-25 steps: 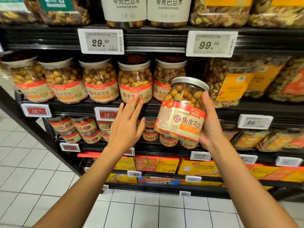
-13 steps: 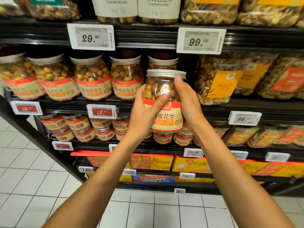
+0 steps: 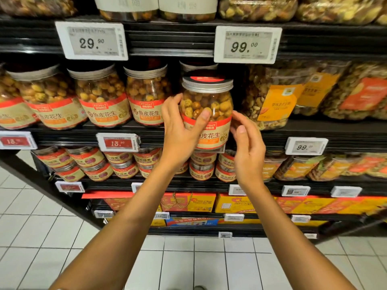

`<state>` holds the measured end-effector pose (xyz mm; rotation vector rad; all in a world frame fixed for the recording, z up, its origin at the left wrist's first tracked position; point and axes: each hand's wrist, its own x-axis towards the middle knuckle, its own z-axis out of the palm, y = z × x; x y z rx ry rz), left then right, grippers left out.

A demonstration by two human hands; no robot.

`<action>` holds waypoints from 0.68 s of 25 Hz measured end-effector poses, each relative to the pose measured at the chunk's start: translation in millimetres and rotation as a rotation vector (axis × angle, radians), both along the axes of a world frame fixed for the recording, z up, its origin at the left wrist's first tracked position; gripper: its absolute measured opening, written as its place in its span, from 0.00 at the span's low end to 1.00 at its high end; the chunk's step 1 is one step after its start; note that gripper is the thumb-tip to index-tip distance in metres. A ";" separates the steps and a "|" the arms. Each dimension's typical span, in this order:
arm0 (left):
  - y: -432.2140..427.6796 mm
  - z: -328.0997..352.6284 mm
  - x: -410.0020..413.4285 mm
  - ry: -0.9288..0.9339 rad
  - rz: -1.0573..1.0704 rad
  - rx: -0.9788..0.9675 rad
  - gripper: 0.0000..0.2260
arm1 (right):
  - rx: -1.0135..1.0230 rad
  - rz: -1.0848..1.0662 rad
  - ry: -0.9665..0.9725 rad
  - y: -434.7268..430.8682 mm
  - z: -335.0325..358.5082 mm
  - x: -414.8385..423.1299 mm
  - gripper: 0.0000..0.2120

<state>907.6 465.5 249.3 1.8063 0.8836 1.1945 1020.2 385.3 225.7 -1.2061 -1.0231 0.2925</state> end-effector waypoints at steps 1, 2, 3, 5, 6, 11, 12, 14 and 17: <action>0.6 -1.2 -0.2 0.065 0.022 -0.008 0.37 | -0.019 -0.009 -0.028 1.1 -1.7 4.1 0.18; 0.5 -3.9 -1.7 0.093 0.044 -0.016 0.36 | -0.036 -0.023 -0.070 0.9 -6.0 8.2 0.18; -1.4 -8.8 -4.6 0.082 0.075 0.001 0.34 | -0.049 -0.036 -0.121 -0.6 -10.7 11.2 0.19; -14.9 -21.7 -12.4 0.003 0.128 0.104 0.28 | -0.054 -0.017 -0.175 -3.9 -17.1 11.2 0.20; -23.8 -28.9 -15.3 -0.032 0.109 0.143 0.25 | -0.061 0.003 -0.168 -3.5 -18.2 9.8 0.20; -23.2 -33.5 -17.4 -0.009 0.034 0.077 0.22 | -0.027 -0.025 -0.112 3.2 -16.3 13.9 0.20; -17.4 -30.6 -16.8 -0.005 0.040 0.055 0.23 | -0.019 -0.029 -0.119 3.8 -16.8 15.7 0.19; -10.0 -27.5 -14.5 0.003 0.031 0.028 0.23 | -0.033 -0.020 -0.120 6.9 -17.3 17.5 0.19; -3.9 -24.4 -7.8 0.053 -0.007 0.010 0.23 | -0.093 -0.013 -0.119 16.6 -14.7 19.4 0.19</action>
